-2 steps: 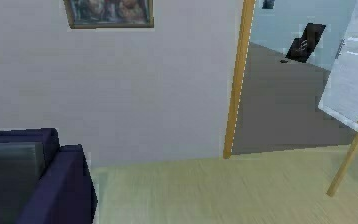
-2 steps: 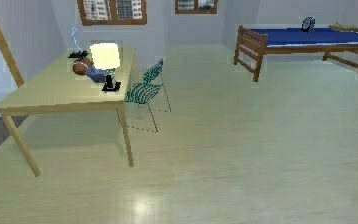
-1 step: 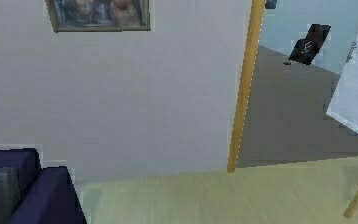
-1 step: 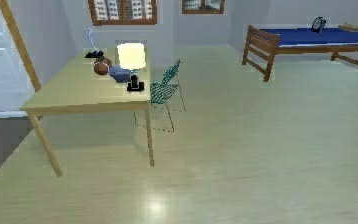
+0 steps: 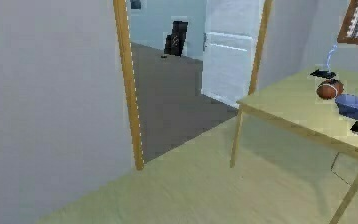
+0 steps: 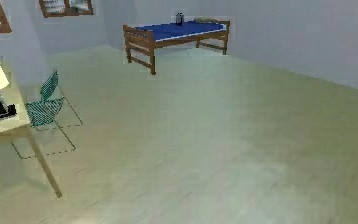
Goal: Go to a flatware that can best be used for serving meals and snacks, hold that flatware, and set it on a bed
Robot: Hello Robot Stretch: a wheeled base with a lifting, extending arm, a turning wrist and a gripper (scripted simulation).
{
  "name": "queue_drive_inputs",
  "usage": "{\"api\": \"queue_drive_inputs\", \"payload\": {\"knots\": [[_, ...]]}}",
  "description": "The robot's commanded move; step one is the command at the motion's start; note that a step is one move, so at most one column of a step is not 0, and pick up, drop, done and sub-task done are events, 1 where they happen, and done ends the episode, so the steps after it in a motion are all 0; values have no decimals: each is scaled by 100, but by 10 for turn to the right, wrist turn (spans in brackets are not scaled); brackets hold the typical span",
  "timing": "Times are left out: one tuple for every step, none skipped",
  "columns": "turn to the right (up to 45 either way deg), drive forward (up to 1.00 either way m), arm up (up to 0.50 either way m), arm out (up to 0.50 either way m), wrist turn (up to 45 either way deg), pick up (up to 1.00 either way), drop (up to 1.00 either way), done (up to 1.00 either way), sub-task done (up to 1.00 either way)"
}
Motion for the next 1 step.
{"api": "queue_drive_inputs", "payload": {"knots": [[0,100,0,0,0,0,0,0,0]]}}
